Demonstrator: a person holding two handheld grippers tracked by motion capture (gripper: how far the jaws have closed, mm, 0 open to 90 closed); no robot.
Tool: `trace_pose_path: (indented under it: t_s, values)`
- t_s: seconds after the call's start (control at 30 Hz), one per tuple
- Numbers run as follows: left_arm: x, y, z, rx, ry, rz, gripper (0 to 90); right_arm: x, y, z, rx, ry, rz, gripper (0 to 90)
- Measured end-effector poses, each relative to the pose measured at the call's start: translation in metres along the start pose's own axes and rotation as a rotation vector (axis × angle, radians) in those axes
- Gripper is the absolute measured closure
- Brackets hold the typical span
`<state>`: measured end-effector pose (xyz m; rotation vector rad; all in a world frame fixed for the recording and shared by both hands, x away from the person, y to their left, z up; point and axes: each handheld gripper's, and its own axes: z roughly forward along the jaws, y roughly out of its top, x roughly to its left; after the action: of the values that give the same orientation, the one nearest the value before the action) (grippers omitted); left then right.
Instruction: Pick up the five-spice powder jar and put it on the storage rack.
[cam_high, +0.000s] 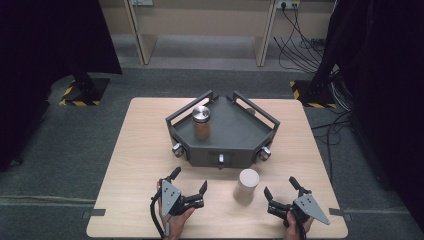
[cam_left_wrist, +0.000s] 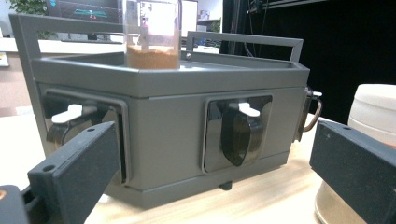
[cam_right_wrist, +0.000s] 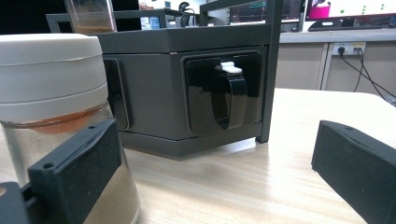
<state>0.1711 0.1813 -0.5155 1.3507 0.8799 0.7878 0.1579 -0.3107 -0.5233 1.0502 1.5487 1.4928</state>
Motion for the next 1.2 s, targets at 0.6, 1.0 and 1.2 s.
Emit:
trace_pose_path:
  t_s: [0.6, 1.0, 1.2]
  values:
    - [-0.005, -0.020, -0.021, 0.006, 0.014, 0.006, 1.0, 0.000, 0.000, 0.000, 0.002, 0.003, -0.003, 1.6]
    - [-0.011, -0.026, -0.028, 0.001, 0.018, 0.005, 1.0, 0.000, 0.000, 0.000, 0.002, 0.002, -0.002, 1.6]
    - [-0.016, -0.027, -0.029, -0.002, 0.027, 0.042, 1.0, 0.000, 0.000, 0.000, 0.001, 0.002, -0.002, 1.6]
